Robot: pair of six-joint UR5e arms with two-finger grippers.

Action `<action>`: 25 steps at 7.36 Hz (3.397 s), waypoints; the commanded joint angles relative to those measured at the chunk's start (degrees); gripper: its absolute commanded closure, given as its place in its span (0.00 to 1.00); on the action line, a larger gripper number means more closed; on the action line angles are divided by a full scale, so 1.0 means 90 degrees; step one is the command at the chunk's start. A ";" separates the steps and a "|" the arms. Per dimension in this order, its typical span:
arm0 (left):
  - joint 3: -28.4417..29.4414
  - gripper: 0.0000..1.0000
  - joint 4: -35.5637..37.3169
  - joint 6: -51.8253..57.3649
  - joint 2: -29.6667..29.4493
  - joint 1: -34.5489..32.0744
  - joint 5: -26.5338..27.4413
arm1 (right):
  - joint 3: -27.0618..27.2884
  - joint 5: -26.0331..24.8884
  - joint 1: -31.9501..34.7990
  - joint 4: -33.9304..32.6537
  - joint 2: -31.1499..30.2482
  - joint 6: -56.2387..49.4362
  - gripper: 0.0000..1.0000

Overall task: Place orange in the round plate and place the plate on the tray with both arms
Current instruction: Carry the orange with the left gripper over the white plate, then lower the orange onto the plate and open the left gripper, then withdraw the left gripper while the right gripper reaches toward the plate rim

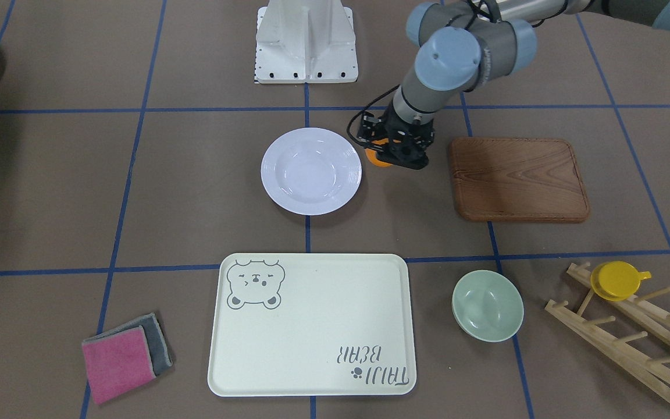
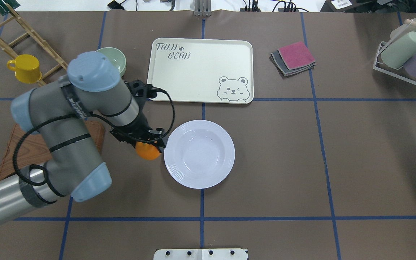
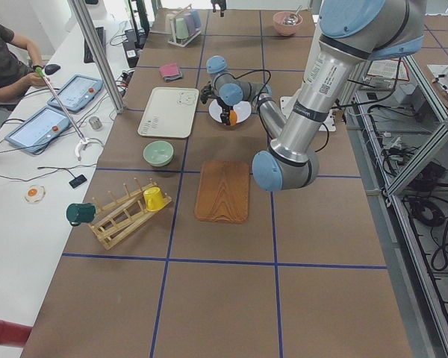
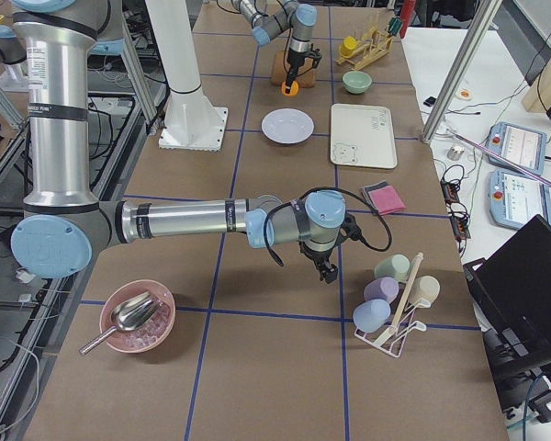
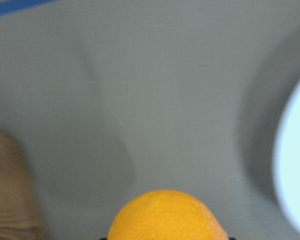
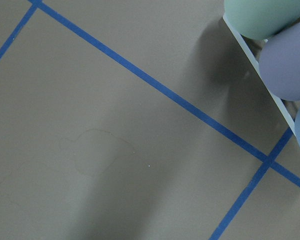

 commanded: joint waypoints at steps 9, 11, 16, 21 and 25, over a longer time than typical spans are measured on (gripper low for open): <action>0.2167 0.02 -0.0613 -0.0550 -0.1615 0.0926 0.1403 | 0.0015 0.0061 -0.0352 -0.0004 0.0069 0.0016 0.00; 0.2051 0.00 -0.0584 -0.0520 -0.1566 0.0887 0.1706 | 0.0044 0.0100 -0.0614 0.0073 0.0069 0.0705 0.00; -0.0654 0.00 -0.0555 0.0743 0.0833 -0.0486 0.0861 | 0.0005 -0.0113 -0.2486 0.4253 0.0107 0.7156 0.00; -0.0744 0.00 -0.0555 0.2478 0.1734 -0.1555 0.0398 | 0.0239 -0.4948 -0.5970 0.7014 0.0899 1.3992 0.01; -0.0665 0.00 -0.0545 0.2478 0.1744 -0.1555 0.0417 | 0.0133 -0.7794 -0.7554 0.7398 0.1406 1.5357 0.01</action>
